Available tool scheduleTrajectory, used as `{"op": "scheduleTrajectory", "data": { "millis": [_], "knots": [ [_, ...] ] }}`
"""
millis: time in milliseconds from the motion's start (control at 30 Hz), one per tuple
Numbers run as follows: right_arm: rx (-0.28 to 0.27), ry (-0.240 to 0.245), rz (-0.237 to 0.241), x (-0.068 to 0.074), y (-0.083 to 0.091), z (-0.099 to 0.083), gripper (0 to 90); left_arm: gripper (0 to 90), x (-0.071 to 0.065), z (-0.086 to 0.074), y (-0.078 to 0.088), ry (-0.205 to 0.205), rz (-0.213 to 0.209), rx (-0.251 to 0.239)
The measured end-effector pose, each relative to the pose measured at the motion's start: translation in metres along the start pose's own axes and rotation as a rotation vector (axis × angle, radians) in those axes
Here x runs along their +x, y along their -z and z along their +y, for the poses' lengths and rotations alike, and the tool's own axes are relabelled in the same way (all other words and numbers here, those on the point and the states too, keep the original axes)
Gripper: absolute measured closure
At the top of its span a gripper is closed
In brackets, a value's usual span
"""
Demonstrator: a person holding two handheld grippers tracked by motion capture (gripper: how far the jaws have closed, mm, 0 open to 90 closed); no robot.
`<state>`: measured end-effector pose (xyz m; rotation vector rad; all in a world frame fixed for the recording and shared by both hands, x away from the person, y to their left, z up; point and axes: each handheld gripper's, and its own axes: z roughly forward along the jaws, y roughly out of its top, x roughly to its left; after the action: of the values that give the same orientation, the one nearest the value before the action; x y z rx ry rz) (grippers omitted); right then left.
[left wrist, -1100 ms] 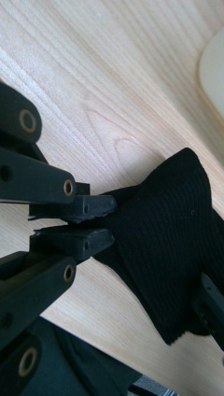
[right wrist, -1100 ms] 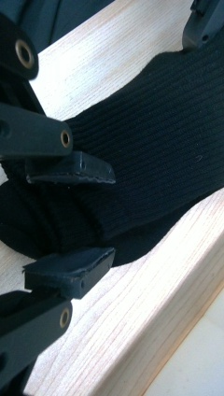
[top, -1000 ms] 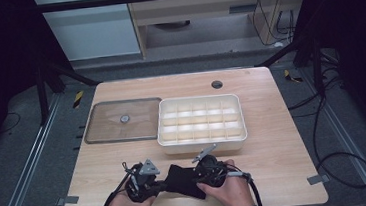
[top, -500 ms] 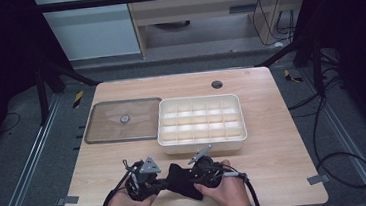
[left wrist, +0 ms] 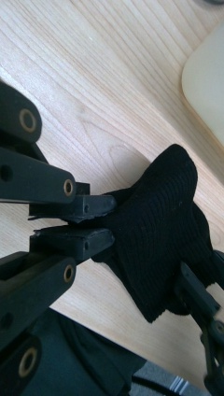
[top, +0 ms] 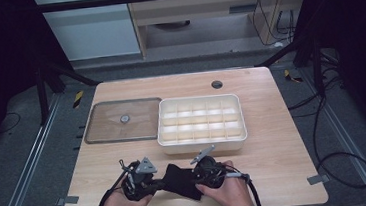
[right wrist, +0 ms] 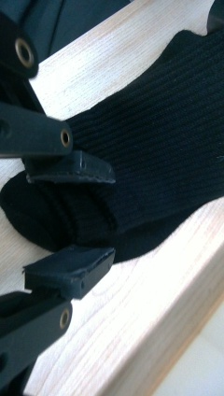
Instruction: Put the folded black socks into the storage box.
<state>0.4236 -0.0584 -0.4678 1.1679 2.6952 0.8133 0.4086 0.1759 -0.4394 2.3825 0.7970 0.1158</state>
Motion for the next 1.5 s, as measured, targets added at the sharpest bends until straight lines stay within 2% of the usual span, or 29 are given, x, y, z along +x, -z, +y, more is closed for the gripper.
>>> {"op": "scheduleTrajectory", "data": {
  "millis": [167,300,433,567,767,1067,1367,1500],
  "knots": [
    [0.0,0.01,0.012,0.002,-0.006,0.003,67.2,84.1,-0.001,0.002,0.002,-0.013,-0.002,0.001],
    [0.002,0.011,0.015,0.004,-0.006,0.004,69.8,84.1,0.001,0.005,0.005,-0.016,-0.002,-0.002],
    [0.002,0.018,0.021,0.003,-0.004,0.003,68.1,84.2,0.001,0.007,0.005,-0.027,0.009,0.005],
    [-0.008,0.008,0.014,0.003,0.002,0.001,59.2,84.2,0.003,0.005,0.005,-0.029,0.017,0.019],
    [-0.018,0.015,0.02,0.004,0.007,-0.001,64.1,84.1,0.007,0.004,0.008,-0.025,0.013,0.017],
    [-0.011,0.01,0.036,0.007,-0.003,0.003,63.3,84.1,0.008,0.004,0.01,-0.028,0.016,0.016],
    [-0.002,0.009,0.038,0.008,-0.008,0.007,70.9,84.2,0.001,0.012,0.013,-0.045,-0.018,-0.012],
    [-0.002,0.004,0.041,0.008,-0.01,0.007,72.3,84.3,-0.007,0.017,0.01,-0.072,-0.03,-0.012]
  ]
}}
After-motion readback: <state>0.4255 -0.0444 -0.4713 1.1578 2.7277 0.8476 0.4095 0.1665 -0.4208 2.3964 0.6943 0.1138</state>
